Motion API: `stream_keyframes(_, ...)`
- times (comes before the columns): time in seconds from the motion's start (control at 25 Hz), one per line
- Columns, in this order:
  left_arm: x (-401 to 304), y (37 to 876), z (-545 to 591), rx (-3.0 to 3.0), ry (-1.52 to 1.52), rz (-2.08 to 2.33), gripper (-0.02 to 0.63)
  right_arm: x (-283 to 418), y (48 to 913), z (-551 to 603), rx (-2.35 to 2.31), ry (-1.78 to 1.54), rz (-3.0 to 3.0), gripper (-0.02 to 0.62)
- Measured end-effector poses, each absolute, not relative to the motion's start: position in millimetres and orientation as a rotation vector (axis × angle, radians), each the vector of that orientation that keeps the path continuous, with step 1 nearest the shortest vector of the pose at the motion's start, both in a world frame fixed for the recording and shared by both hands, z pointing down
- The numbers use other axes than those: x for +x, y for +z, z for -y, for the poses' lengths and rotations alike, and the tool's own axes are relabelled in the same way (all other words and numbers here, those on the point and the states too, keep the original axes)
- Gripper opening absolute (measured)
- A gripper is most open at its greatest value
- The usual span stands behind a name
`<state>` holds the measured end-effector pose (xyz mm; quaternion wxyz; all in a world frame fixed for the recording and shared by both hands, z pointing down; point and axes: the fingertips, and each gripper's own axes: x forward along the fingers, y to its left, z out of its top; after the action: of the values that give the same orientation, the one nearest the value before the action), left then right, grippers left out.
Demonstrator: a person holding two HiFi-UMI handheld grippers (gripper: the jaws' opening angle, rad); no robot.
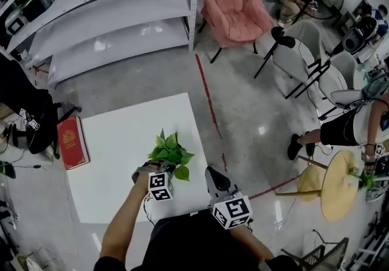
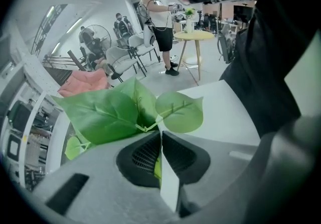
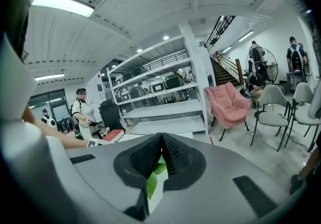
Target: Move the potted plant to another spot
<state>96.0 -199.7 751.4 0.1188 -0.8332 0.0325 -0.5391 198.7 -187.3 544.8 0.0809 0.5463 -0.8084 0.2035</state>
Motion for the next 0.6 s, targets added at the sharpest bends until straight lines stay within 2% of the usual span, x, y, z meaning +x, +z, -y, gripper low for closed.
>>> stream_keyframes(0.6,12,735,186,-2.498,-1.637,-0.39,0.029,119,544,187,1.391,0.573,2.518,0.012)
